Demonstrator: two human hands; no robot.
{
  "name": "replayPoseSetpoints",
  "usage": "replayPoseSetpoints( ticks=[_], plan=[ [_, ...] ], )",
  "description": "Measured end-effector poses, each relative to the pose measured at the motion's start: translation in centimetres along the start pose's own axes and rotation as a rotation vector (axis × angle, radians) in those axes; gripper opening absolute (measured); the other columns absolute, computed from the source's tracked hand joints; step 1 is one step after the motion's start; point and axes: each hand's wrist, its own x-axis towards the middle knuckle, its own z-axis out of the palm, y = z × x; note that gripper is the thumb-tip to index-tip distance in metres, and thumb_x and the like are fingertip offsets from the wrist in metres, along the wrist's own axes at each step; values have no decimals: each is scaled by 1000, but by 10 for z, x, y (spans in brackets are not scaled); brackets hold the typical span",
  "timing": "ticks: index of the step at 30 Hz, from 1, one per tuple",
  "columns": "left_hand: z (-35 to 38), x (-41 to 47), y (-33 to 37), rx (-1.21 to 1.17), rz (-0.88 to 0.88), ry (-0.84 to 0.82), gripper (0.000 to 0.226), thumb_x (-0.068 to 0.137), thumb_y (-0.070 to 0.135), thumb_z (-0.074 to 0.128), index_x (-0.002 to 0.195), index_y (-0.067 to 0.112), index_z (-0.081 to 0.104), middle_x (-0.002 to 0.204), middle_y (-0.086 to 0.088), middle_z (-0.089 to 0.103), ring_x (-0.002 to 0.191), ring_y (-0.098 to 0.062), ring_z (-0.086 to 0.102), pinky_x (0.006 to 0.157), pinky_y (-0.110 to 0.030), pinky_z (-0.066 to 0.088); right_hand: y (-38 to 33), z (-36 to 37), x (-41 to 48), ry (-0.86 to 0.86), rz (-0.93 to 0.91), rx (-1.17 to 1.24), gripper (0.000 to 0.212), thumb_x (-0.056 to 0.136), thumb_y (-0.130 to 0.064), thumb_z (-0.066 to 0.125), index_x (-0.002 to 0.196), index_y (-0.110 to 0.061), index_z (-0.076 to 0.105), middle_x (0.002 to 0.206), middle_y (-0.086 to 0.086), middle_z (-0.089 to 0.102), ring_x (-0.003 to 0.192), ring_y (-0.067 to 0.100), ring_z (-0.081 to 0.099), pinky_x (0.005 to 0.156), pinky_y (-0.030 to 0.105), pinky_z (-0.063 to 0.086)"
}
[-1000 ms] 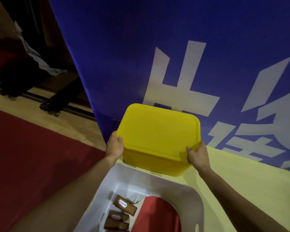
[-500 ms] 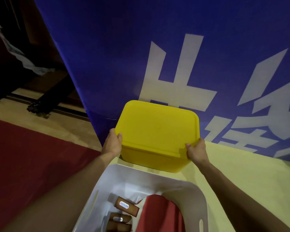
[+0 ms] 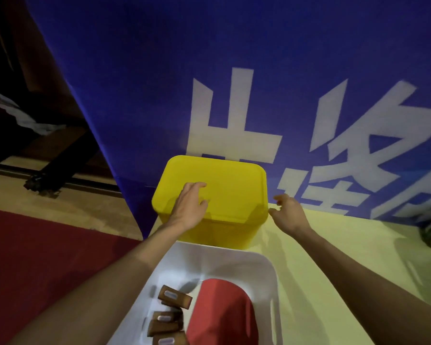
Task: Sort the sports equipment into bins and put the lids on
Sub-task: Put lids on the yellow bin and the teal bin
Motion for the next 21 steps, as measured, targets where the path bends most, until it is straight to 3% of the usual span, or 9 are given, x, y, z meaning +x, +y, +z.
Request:
replayPoseSetpoints(
  ticks=[4, 9, 14, 21],
  plan=[
    [8, -22, 68, -135, 83, -36, 32, 93, 9, 54, 125, 15, 57, 126, -5, 56, 111, -16, 56, 89, -23, 43, 14, -53, -29, 6, -155, -16, 32, 93, -16, 53, 124, -10, 58, 123, 10, 63, 109, 25, 60, 90, 30, 45],
    [36, -69, 161, -230, 149, -46, 21, 93, 14, 56, 113, 17, 64, 104, 4, 63, 90, -12, 59, 81, -21, 45, 61, -121, -83, -22, -267, -49, 29, 95, -19, 53, 123, -13, 59, 120, 4, 63, 103, 16, 59, 83, 22, 46],
    [87, -134, 248, -294, 221, -80, 17, 90, 12, 58, 101, 22, 66, 102, 1, 68, 96, -17, 64, 88, -29, 50, 139, -203, -151, 54, -279, -62, 28, 94, -20, 55, 120, -14, 62, 111, 4, 66, 91, 14, 58, 75, 21, 41],
    [150, -193, 367, -304, 293, -189, 15, 94, 21, 55, 105, 25, 64, 104, 2, 67, 97, -15, 64, 85, -31, 51, 240, -306, -224, 182, -183, -97, 27, 91, -21, 57, 116, -15, 65, 112, 2, 69, 104, 20, 64, 88, 27, 48]
  ],
)
